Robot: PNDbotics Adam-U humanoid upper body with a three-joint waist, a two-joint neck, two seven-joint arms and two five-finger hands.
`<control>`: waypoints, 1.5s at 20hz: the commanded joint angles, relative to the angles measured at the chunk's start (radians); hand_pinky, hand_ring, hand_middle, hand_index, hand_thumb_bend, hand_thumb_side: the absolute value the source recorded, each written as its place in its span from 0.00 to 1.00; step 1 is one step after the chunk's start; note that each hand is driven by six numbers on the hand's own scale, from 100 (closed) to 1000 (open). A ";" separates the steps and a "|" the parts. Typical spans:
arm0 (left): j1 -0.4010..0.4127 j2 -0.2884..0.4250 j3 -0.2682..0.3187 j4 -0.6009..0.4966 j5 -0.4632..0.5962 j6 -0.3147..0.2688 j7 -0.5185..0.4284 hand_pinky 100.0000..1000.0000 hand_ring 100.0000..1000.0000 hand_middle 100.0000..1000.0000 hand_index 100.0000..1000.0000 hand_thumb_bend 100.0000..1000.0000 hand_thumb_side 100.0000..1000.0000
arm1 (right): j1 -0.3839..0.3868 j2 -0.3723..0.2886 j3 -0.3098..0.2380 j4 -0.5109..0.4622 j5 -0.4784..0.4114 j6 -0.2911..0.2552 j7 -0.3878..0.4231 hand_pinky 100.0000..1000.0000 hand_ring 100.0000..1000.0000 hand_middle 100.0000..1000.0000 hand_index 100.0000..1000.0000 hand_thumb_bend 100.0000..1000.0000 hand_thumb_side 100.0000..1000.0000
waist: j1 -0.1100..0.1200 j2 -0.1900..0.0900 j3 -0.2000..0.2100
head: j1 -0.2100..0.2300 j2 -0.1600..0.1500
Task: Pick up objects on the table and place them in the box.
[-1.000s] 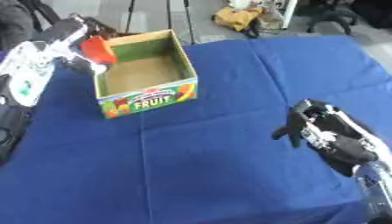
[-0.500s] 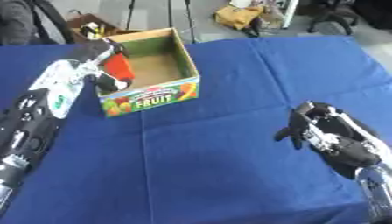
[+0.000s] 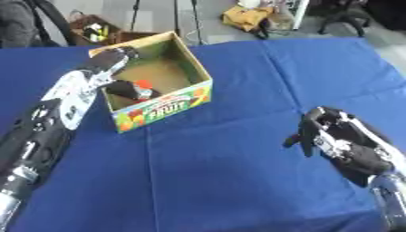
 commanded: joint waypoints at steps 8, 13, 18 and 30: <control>0.135 0.056 0.016 -0.488 0.501 -0.005 0.287 0.80 0.79 0.80 0.81 0.83 0.89 | -0.009 -0.009 -0.017 -0.019 0.013 0.001 -0.011 0.55 0.24 0.30 0.31 0.00 0.05 | 0.007 -0.012 0.024 | -0.012 -0.019; 0.289 0.082 0.062 -0.686 0.798 0.034 0.331 0.76 0.75 0.76 0.78 0.76 0.86 | -0.009 -0.011 -0.021 -0.018 0.015 0.001 -0.017 0.54 0.24 0.30 0.31 0.00 0.05 | 0.015 -0.012 0.035 | -0.027 -0.025; 0.396 0.080 0.110 -0.771 0.933 0.061 0.370 0.73 0.71 0.73 0.76 0.69 0.85 | -0.007 -0.012 -0.025 -0.018 0.015 0.000 -0.022 0.54 0.24 0.30 0.31 0.00 0.05 | 0.015 -0.014 0.045 | -0.034 -0.026; 0.518 0.078 0.150 -0.791 1.097 0.112 0.375 0.68 0.62 0.65 0.72 0.60 0.87 | -0.004 -0.012 -0.029 -0.019 0.014 -0.004 -0.027 0.54 0.24 0.30 0.31 0.00 0.04 | 0.011 -0.014 0.054 | -0.038 -0.029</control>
